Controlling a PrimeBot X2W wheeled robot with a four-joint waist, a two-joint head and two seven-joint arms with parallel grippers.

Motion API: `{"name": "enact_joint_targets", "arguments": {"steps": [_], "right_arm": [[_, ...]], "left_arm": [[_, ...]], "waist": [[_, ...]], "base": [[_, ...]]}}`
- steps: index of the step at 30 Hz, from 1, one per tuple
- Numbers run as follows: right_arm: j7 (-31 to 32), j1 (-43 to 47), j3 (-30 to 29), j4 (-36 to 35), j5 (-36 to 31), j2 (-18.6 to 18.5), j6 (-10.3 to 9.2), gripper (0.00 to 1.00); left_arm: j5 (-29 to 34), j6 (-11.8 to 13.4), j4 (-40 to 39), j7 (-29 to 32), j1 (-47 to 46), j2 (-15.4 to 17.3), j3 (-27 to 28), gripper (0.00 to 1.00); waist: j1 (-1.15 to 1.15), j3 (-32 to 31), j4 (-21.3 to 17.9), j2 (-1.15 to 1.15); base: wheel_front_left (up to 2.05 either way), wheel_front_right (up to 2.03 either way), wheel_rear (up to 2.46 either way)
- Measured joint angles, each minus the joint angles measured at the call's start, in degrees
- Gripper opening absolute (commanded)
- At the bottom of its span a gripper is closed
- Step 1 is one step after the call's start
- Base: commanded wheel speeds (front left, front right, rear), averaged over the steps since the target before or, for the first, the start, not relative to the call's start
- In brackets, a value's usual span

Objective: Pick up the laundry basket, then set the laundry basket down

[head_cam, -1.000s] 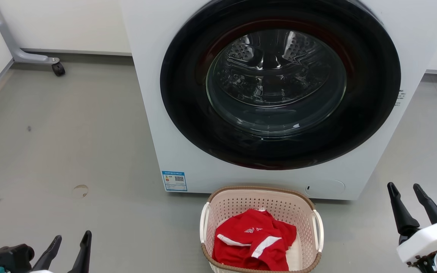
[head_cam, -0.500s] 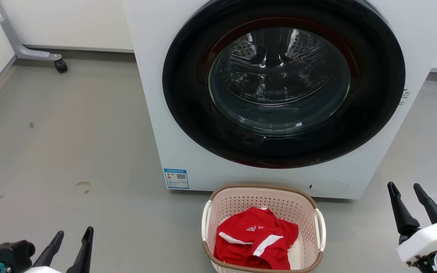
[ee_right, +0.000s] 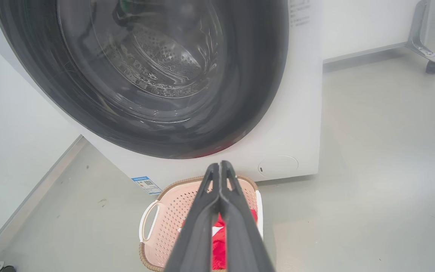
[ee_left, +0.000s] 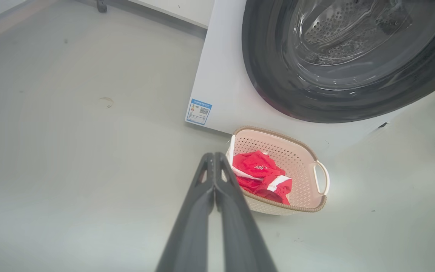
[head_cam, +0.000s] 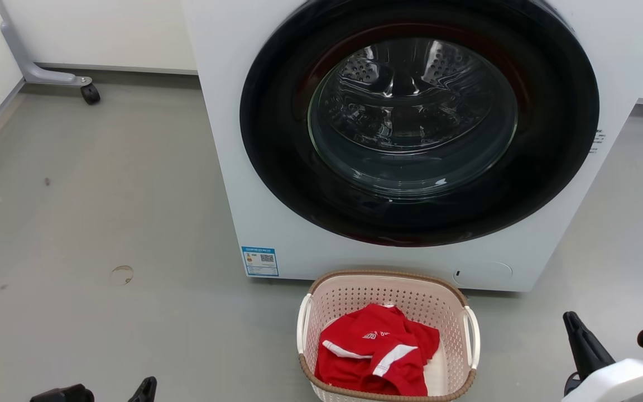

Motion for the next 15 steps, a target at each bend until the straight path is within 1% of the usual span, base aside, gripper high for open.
{"name": "enact_joint_targets", "arguments": {"steps": [4, 7, 10, 11, 12, 13, 15], "right_arm": [[0.5, 0.0, -0.5, -0.1, 1.7, -0.1, 0.0, 0.0], [0.6, -0.1, -0.9, -0.1, 3.2, -0.1, 0.0, 0.0], [0.6, -0.1, -1.1, -0.1, 4.0, -0.1, 0.0, 0.0], [0.8, -0.1, -1.3, -0.1, 5.0, -0.1, 0.0, 0.0], [1.0, -0.1, -1.4, -0.1, 5.5, -0.1, 0.0, 0.0], [1.2, -0.1, -1.5, -0.1, 6.5, -0.1, 0.0, 0.0], [1.3, -0.1, -1.7, -0.1, 7.3, -0.1, 0.0, 0.0]], "left_arm": [[-1.0, -0.8, 0.8, 0.0, 0.0, -0.4, 1.2, 0.0], [-2.2, -1.8, 1.3, 0.2, 0.0, -1.1, 1.9, 0.0], [-2.7, -2.3, 1.6, 0.2, 0.0, -1.8, 2.4, 0.0], [-3.2, -3.0, 2.1, 0.2, 0.0, -2.3, 3.0, 0.0], [-3.5, -3.0, 2.3, 0.2, 0.0, -2.4, 3.2, 0.0], [-3.9, -3.7, 2.8, 0.3, 0.0, -2.8, 3.8, 0.0], [-4.4, -4.1, 3.1, 0.6, 0.0, -3.5, 4.5, 0.0]], "waist": [[0.05, -0.1, -0.3, 0.0], [0.02, 0.1, -0.5, 0.0], [0.02, 0.1, -0.7, 0.0], [0.02, 0.2, -0.8, 0.0], [0.02, 0.2, -0.9, 0.0], [0.02, 0.2, -1.0, 0.0], [0.02, 0.2, -1.1, 0.0]], "base": [[0.0, 0.0, 0.0], [0.0, 0.0, 0.0], [0.0, 0.0, 0.0], [0.0, 0.0, 0.0], [0.0, 0.0, 0.0], [0.0, 0.0, 0.0], [0.0, 0.0, 0.0]]}}
